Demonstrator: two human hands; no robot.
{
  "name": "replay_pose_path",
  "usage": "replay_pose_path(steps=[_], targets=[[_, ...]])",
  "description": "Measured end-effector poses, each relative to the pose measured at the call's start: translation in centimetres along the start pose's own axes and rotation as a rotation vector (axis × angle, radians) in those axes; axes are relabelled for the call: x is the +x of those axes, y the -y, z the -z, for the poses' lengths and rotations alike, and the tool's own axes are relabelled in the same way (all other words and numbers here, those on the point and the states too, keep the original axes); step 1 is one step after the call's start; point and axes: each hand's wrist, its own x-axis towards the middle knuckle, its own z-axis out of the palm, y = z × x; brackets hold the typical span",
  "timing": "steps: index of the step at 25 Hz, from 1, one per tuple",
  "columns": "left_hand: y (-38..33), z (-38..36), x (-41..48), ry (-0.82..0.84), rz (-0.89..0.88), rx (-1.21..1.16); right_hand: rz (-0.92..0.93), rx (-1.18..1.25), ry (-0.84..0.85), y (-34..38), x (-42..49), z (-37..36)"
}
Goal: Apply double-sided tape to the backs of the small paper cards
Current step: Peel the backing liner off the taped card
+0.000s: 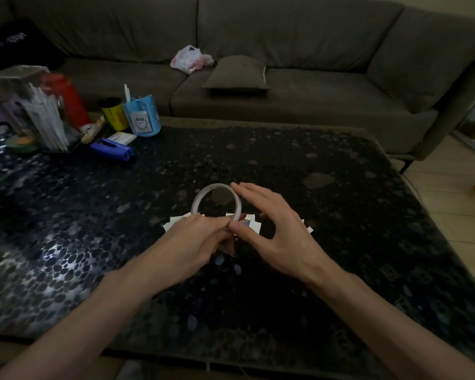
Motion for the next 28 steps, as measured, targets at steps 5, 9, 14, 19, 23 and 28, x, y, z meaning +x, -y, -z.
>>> replay_pose_path(steps=[5,9,14,19,23,28], targets=[[-0.1,0.0,0.0,0.010,0.011,-0.015,0.021,0.021,-0.127,-0.5,-0.1,-0.4],[0.0,-0.4,0.1,-0.026,0.054,-0.171,0.054,-0.002,-0.314,-0.3,-0.2,-1.0],[0.2,-0.5,0.3,-0.017,0.090,-0.313,0.113,-0.018,-0.393,0.3,-0.4,-1.4],[-0.1,0.3,0.0,0.021,0.115,-0.257,0.079,0.010,-0.310,0.3,-0.4,-1.2],[-0.3,0.2,-0.1,0.015,0.132,-0.271,0.010,0.066,-0.181,0.2,-0.1,-1.2],[-0.6,0.3,-0.2,0.127,0.126,-0.386,0.023,0.029,-0.048,-0.2,0.3,-0.8]])
